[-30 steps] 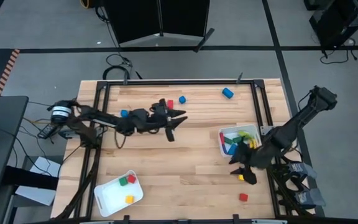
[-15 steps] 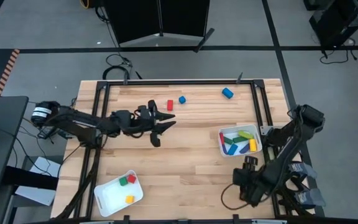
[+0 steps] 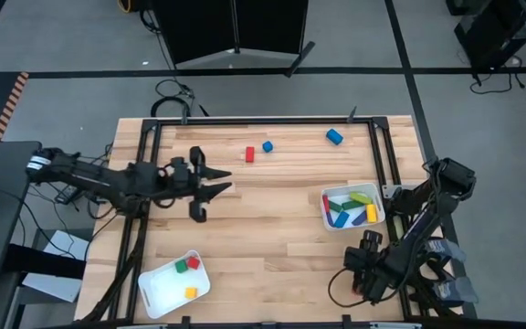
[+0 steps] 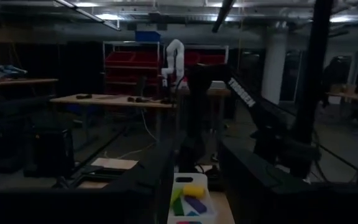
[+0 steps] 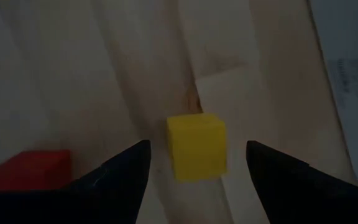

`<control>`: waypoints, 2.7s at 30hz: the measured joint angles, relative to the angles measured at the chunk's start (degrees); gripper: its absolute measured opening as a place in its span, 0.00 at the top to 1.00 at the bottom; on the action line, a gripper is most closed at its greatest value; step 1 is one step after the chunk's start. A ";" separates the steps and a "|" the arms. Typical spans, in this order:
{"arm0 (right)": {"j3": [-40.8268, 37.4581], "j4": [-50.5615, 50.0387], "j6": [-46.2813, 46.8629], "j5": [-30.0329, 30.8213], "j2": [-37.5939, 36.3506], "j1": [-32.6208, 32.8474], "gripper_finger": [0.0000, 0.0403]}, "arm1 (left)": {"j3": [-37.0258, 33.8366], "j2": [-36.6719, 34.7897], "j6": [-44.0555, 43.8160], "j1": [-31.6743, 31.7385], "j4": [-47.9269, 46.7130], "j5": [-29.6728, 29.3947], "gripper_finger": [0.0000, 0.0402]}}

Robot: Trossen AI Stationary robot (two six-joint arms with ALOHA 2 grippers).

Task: Sort blocks by size
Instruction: Put the yellow square block into the bottom white bin, then put the blue square block into the bottom white bin

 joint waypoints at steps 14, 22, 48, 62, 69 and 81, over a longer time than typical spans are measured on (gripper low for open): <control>-6.16 9.84 -0.11 -1.85 -0.11 -1.85 0.52 | 0.00 -7.67 1.98 -5.51 -6.19 -2.69 0.67; -5.27 13.78 -3.24 -2.54 0.03 -3.94 0.65 | 0.00 -9.97 1.96 -7.06 -7.79 -2.70 0.67; 25.93 79.84 -63.83 -2.36 25.30 -35.05 0.65 | 0.04 -17.88 -2.84 -7.51 -12.38 -2.68 0.67; 63.32 77.20 -59.83 -14.33 53.22 -35.74 0.65 | 0.04 -18.27 -3.06 -7.51 -12.99 -2.70 0.67; 67.62 72.68 -60.66 -15.33 56.22 -36.04 0.35 | 0.03 -18.25 -4.36 -7.51 -13.87 -2.70 0.67; 42.87 82.52 -68.20 -3.96 39.77 -36.48 0.31 | 0.02 -18.11 -9.07 -7.54 -19.05 -8.79 0.67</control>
